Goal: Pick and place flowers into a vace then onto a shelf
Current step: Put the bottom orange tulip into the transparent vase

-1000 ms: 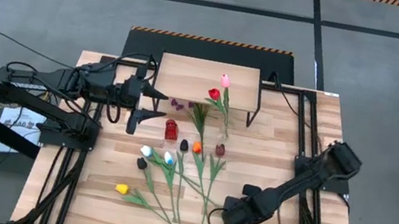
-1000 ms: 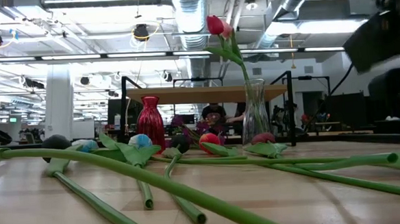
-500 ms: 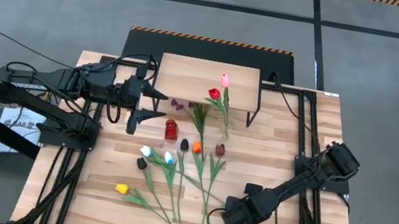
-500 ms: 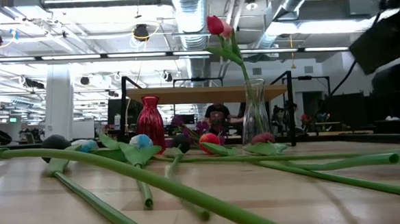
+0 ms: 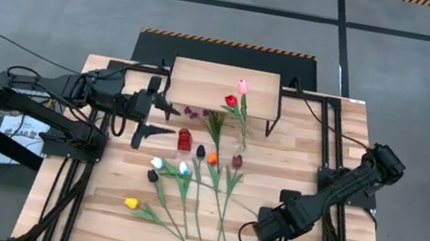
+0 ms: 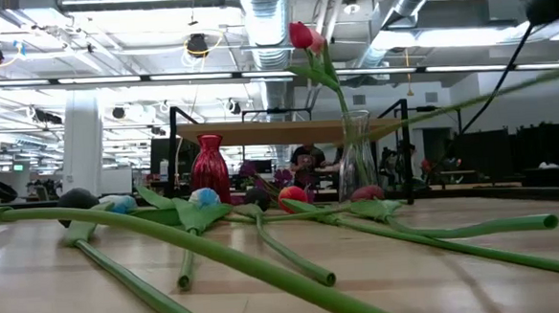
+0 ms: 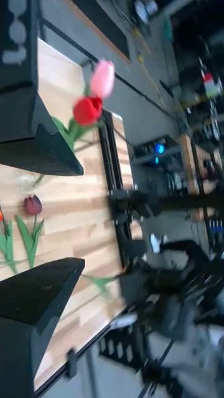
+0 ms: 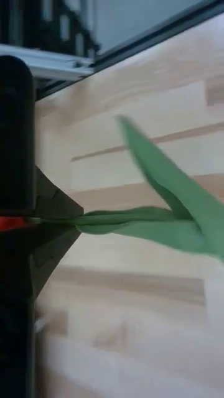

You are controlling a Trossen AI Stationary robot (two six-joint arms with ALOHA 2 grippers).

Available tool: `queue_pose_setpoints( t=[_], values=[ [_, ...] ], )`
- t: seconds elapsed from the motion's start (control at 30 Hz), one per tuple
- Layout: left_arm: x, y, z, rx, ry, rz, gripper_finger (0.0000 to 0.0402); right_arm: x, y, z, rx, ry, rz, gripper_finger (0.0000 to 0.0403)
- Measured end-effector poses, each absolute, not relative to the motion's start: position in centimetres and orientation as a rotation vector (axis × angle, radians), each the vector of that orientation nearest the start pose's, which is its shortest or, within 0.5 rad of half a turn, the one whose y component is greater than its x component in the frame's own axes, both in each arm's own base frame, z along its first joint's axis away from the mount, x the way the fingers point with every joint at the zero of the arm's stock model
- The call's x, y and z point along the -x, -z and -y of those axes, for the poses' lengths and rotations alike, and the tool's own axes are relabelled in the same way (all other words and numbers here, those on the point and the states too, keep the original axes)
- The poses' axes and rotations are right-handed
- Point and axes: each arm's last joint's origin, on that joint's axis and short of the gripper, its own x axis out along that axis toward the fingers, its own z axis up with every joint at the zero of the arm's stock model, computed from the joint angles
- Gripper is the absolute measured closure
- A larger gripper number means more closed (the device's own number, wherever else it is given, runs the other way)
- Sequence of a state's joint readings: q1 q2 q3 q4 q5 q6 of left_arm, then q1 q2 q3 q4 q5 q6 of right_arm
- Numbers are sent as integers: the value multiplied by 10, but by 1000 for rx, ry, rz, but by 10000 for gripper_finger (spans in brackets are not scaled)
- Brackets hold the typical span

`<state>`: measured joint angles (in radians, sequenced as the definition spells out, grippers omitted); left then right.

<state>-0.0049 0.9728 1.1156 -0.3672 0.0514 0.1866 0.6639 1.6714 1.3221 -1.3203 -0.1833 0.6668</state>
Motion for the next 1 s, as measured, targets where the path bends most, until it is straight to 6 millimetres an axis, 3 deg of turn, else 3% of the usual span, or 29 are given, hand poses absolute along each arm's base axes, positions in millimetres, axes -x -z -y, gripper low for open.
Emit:
queue_pose_setpoints(
  t=[0.23,0.47,0.77,1.0],
  values=[
    [-209,-391,10,-203,156,-221,183,-234,-285,-171,50,-118,-1802,402],
    [-232,-393,13,-99,175,-277,183,-258,-317,-159,64,-204,-1659,402],
    [-283,-405,21,-59,234,-490,183,-277,-331,-130,95,-147,-1566,403],
    [-321,-400,32,-67,315,-721,183,-279,-331,-125,158,-137,-1547,403]
  ],
)
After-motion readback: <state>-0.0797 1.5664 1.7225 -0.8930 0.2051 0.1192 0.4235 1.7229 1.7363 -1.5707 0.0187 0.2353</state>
